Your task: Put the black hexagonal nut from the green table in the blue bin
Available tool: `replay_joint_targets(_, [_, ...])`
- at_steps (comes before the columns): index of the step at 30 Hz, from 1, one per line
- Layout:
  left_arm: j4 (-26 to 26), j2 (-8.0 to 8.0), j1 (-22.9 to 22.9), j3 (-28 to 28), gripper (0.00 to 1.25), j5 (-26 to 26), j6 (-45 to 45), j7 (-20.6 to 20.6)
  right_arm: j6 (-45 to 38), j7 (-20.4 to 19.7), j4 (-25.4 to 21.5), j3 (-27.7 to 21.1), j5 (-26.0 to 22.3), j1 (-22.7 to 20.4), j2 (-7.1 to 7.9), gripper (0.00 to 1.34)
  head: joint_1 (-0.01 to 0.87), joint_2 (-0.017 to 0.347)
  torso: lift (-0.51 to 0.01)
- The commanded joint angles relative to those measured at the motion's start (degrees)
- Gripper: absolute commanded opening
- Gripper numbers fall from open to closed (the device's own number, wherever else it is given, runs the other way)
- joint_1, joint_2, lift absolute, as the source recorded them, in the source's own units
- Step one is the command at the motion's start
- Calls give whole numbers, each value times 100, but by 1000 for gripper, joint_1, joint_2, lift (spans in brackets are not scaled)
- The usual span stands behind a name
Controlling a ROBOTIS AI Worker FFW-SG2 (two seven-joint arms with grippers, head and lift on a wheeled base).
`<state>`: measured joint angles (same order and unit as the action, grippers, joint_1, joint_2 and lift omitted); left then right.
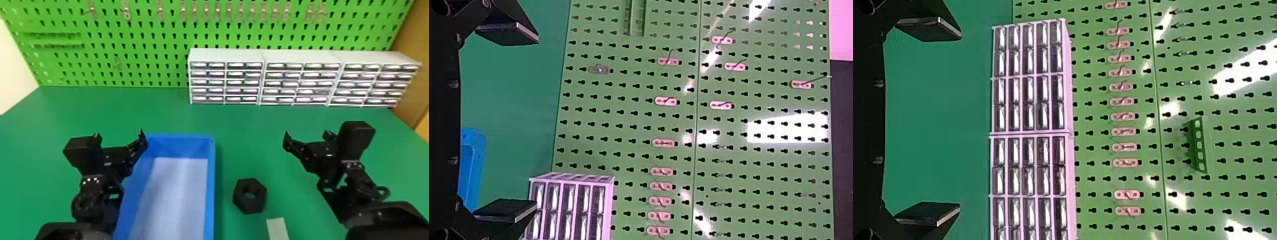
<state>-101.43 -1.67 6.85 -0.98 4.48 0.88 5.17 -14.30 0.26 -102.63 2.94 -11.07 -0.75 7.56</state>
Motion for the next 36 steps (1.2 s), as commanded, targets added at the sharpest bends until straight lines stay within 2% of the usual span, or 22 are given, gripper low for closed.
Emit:
replay_joint_targets(1, [0, 0, 0, 2, 1124, 1, 0, 1, -3, 0, -2, -4, 0, 4, 0, 1241, 657, 57, -95])
replay_joint_targets(23, [0, 0, -17, 2, 1124, 1, 0, -8, -100, 9, -55, -31, -35, 4, 26, 1241, 657, 57, -95])
replay_joint_targets(29, [0, 0, -17, 2, 1124, -8, 0, -8, -214, 44, -108, -22, -44, 22, 88, 1241, 657, 57, -95])
replay_joint_targets(36, [9, 0, -26, -7, 1124, -17, 0, -8, -398, 624, -125, -180, -44, 75, 88, 1241, 657, 57, -95])
